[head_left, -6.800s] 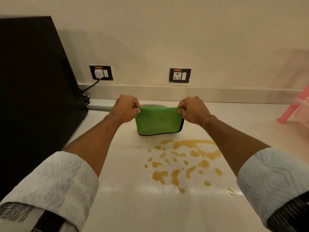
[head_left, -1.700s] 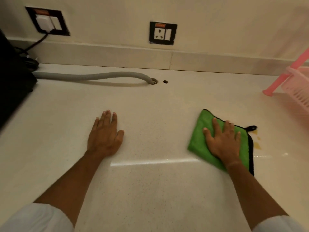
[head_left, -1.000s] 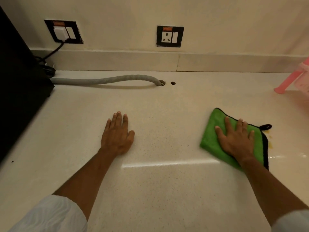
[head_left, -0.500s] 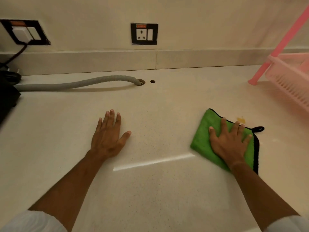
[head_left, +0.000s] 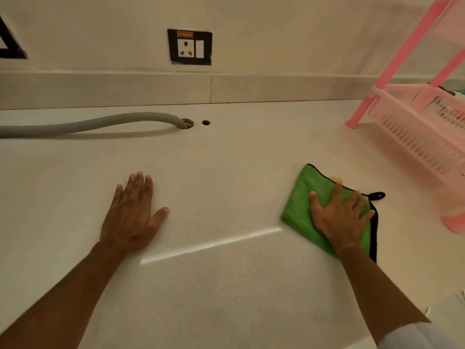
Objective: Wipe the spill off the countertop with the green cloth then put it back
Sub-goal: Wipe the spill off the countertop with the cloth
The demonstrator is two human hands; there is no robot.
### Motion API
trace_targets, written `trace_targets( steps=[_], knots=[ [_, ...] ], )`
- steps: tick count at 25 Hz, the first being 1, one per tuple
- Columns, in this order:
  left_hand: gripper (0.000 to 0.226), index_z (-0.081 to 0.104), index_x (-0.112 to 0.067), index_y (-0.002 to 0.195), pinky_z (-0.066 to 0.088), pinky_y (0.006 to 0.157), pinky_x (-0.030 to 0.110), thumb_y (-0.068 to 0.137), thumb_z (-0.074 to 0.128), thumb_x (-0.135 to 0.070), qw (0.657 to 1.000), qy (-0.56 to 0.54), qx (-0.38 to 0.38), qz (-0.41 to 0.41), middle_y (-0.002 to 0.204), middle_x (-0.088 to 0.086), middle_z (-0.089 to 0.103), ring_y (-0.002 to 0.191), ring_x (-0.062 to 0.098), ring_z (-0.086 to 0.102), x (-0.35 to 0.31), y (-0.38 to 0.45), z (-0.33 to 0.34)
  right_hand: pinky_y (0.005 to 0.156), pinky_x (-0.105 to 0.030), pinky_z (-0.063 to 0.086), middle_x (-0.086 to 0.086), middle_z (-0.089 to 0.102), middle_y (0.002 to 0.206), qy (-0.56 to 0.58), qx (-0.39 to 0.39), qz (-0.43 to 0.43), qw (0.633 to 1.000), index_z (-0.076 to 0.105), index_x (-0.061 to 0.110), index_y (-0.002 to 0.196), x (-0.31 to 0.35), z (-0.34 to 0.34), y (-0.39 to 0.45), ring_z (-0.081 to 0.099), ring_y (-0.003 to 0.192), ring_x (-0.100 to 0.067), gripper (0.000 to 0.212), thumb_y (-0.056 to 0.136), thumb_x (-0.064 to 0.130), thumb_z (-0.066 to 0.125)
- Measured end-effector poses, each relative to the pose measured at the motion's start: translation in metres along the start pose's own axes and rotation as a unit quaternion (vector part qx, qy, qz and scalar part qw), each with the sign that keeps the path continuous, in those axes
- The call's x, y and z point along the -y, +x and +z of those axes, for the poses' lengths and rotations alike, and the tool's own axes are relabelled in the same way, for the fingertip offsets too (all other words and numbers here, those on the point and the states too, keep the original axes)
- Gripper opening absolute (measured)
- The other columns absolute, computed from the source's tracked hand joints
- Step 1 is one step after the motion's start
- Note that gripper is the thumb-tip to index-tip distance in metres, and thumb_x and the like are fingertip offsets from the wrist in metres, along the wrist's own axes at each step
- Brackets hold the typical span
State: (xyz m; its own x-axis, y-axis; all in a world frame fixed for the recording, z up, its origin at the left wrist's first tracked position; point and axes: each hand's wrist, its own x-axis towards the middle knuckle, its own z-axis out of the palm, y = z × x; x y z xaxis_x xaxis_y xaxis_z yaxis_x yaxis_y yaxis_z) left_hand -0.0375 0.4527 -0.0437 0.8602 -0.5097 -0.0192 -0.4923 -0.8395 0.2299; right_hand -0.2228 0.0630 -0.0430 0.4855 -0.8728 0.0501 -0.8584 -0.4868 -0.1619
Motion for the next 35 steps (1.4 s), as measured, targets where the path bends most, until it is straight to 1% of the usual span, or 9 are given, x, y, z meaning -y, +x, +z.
trace_targets(
  steps=[2,5,10,14,16,22,25,31,35],
  knots=[
    [0.088,-0.011,-0.011,0.15,-0.007,0.122,0.039,0.083,0.017,-0.06,1.0,-0.003,-0.002,-0.002,0.162,0.009,-0.012,0.149,0.018,-0.013,0.001,0.001,0.001,0.118,-0.062,-0.002,-0.031,0.009,0.159,0.014,0.017,0.046,0.999,0.011,0.021,0.155,-0.002,-0.002,0.014,0.002,0.15,-0.043,0.096,0.08,0.08,0.022],
    [0.088,-0.011,-0.012,0.15,-0.008,0.122,0.039,0.082,0.015,-0.062,1.0,0.004,0.003,-0.008,0.162,0.008,-0.012,0.149,0.017,-0.014,0.001,0.003,0.003,0.12,-0.06,0.0,-0.03,0.007,0.16,-0.011,0.029,0.02,0.999,0.009,0.019,0.156,-0.002,-0.003,0.053,0.002,0.15,-0.043,0.101,0.079,0.083,0.024],
    [0.089,-0.008,-0.012,0.151,-0.007,0.122,0.039,0.081,0.016,-0.061,1.0,0.01,0.013,-0.016,0.162,0.009,-0.011,0.149,0.018,-0.011,0.0,0.005,0.004,0.122,-0.053,0.005,-0.022,0.009,0.163,-0.06,0.07,-0.129,0.987,0.012,0.024,0.156,0.024,0.0,0.086,0.005,0.151,-0.036,0.089,0.086,0.078,0.024],
    [0.089,-0.007,-0.011,0.151,-0.005,0.122,0.039,0.081,0.016,-0.061,1.0,-0.002,0.015,-0.016,0.162,0.009,-0.011,0.149,0.018,-0.011,-0.003,0.001,0.0,0.124,-0.047,0.004,-0.016,0.011,0.164,-0.047,0.073,-0.315,0.945,0.014,0.027,0.156,0.048,0.005,0.025,0.006,0.153,-0.029,0.088,0.085,0.079,0.02],
    [0.088,-0.009,-0.012,0.15,-0.005,0.123,0.038,0.081,0.014,-0.061,1.0,-0.005,0.02,-0.013,0.162,0.008,-0.012,0.149,0.017,-0.012,-0.002,0.0,-0.001,0.124,-0.044,0.004,-0.01,0.014,0.165,-0.021,0.077,-0.347,0.934,0.016,0.032,0.155,0.029,0.003,-0.013,0.006,0.153,-0.024,0.088,0.083,0.082,0.015],
    [0.088,-0.011,-0.013,0.15,-0.007,0.122,0.035,0.081,0.013,-0.063,1.0,-0.007,0.01,-0.013,0.161,0.006,-0.013,0.149,0.015,-0.013,-0.001,0.002,0.0,0.121,-0.054,0.01,-0.022,0.02,0.161,-0.036,0.018,-0.078,0.996,0.026,0.019,0.153,-0.02,-0.005,0.034,0.014,0.15,-0.036,0.088,0.086,0.076,0.024],
    [0.087,-0.01,-0.013,0.15,-0.006,0.122,0.036,0.082,0.014,-0.061,1.0,0.012,0.001,-0.02,0.162,0.007,-0.013,0.149,0.016,-0.012,-0.002,0.004,0.004,0.121,-0.056,0.007,-0.028,0.014,0.16,-0.034,0.04,-0.047,0.998,0.021,0.017,0.153,0.016,-0.004,0.081,0.008,0.15,-0.041,0.087,0.087,0.074,0.023],
    [0.087,-0.011,-0.013,0.15,-0.005,0.122,0.037,0.082,0.014,-0.061,1.0,0.012,0.008,-0.022,0.162,0.007,-0.013,0.149,0.016,-0.012,-0.001,0.005,0.005,0.122,-0.051,0.008,-0.027,0.016,0.16,-0.051,0.048,-0.252,0.965,0.02,0.017,0.155,0.136,0.013,0.039,0.012,0.15,-0.039,0.084,0.09,0.071,0.022],
    [0.087,-0.012,-0.014,0.149,-0.006,0.122,0.036,0.082,0.014,-0.061,1.0,0.01,0.007,-0.024,0.162,0.007,-0.014,0.149,0.016,-0.013,-0.002,0.004,0.003,0.124,-0.045,0.004,-0.016,0.016,0.163,-0.017,0.071,-0.405,0.911,0.018,0.027,0.156,0.12,0.013,-0.045,0.008,0.153,-0.028,0.084,0.088,0.076,0.013]
  ],
)
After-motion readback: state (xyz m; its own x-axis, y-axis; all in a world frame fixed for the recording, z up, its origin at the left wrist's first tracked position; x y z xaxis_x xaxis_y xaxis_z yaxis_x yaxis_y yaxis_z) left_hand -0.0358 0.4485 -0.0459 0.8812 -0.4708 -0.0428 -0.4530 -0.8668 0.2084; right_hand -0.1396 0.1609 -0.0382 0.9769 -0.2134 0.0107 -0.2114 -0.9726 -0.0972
